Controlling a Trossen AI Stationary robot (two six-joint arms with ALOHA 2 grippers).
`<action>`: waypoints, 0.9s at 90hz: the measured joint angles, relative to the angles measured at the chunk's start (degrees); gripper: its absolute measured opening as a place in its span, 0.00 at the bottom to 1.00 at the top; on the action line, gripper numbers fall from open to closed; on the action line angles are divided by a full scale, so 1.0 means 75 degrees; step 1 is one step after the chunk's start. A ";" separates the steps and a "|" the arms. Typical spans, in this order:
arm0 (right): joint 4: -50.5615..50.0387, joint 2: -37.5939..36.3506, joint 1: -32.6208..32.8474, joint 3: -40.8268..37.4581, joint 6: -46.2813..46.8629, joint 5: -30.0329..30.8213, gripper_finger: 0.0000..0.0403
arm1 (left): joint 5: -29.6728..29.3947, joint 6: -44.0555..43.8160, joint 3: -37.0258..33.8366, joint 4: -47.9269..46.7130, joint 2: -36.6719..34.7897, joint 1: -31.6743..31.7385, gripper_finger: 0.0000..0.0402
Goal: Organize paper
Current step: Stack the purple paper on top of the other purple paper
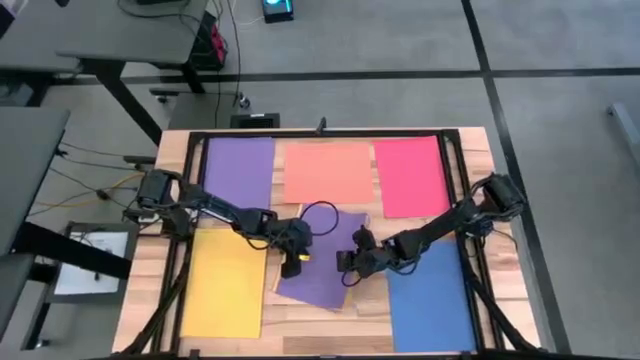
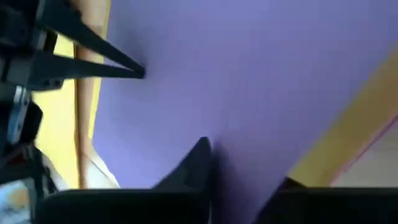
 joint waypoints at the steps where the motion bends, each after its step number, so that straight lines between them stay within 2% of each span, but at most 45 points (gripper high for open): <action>1: -0.0016 -0.0021 -0.0005 0.0000 -0.0038 -0.0008 0.02 | -0.0009 0.0027 0.0045 -0.0153 -0.0038 0.0002 0.00; 15: -0.0497 -0.0686 -0.0191 0.0049 -0.0781 -0.0036 0.00 | -0.0234 0.0587 0.0888 -0.2354 -0.1015 0.0016 0.00; 29: -0.1704 -0.1730 -0.0839 0.0401 -0.1871 -0.0035 0.00 | -0.1236 0.1203 0.2012 -0.5077 -0.2352 0.0021 0.00; 37: -0.1889 -0.2249 -0.1394 0.0573 -0.2543 -0.0042 0.00 | -0.1954 0.1176 0.2652 -0.6296 -0.3183 0.0098 0.00; 45: -0.1887 -0.2601 -0.2045 0.0761 -0.3247 -0.0169 0.00 | -0.2400 0.0788 0.3106 -0.7047 -0.3983 0.0166 0.00; 57: -0.1570 -0.2747 -0.3046 0.1079 -0.4425 -0.0790 0.00 | -0.2469 -0.0174 0.3249 -0.7278 -0.5145 0.0275 0.00; 67: -0.0518 -0.2495 -0.3742 0.1322 -0.4991 -0.1431 0.00 | -0.2472 -0.1085 0.3260 -0.7758 -0.5927 0.0328 0.00; 81: 0.0703 -0.1936 -0.4214 0.1935 -0.5295 -0.1479 0.00 | -0.2613 -0.2383 0.3257 -0.8607 -0.6825 0.0331 0.00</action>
